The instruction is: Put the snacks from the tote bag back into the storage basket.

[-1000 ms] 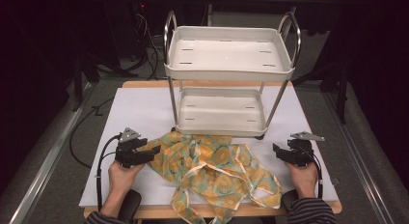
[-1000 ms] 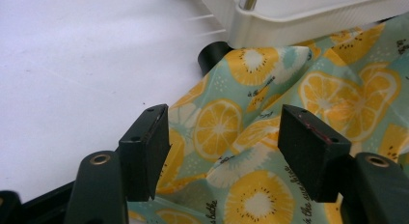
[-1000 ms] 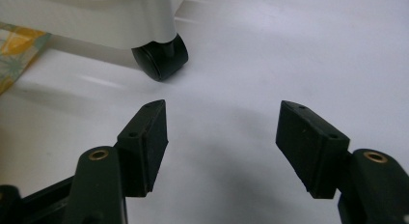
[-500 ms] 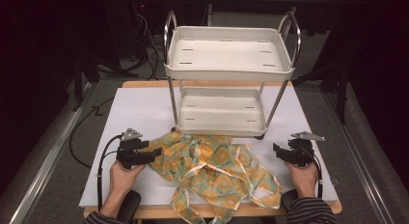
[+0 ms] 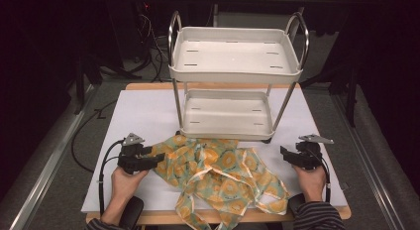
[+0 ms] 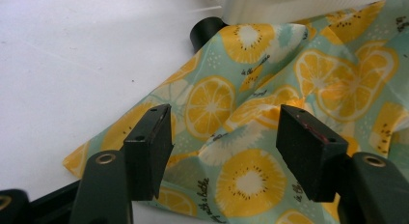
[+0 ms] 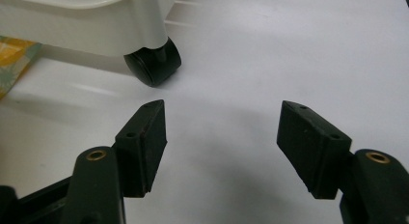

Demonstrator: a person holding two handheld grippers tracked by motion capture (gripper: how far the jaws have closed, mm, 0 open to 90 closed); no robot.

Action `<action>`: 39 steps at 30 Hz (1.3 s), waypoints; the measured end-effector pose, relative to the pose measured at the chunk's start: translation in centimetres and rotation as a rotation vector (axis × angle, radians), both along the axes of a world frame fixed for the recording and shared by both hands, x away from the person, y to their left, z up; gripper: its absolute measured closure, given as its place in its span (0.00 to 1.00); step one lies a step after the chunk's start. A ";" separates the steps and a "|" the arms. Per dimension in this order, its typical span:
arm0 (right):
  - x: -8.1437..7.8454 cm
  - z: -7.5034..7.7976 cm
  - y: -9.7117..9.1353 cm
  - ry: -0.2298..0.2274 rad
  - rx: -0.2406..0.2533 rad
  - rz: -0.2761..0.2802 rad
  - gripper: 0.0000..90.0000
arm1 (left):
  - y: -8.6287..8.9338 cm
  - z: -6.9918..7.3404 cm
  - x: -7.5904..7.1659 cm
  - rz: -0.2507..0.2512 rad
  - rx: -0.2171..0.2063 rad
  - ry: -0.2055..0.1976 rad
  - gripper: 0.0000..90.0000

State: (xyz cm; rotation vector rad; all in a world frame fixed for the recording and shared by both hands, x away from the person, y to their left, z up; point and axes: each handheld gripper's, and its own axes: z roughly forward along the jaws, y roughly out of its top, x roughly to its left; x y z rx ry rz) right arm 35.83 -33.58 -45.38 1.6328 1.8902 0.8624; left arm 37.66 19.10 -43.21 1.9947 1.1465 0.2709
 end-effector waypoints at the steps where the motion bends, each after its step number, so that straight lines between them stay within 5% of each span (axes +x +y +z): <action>1: 0.0 0.0 0.1 -0.002 0.001 0.003 0.39 | 0.0 0.0 -0.1 -0.001 -0.001 -0.002 0.43; 17: -0.3 0.1 0.2 -0.008 -0.010 0.033 0.39 | -0.5 0.5 -0.6 -0.018 -0.001 -0.038 0.45; 39: -0.2 -0.1 0.3 0.008 -0.015 0.033 0.39 | -2.3 2.3 -3.0 -0.112 -0.013 -0.098 0.40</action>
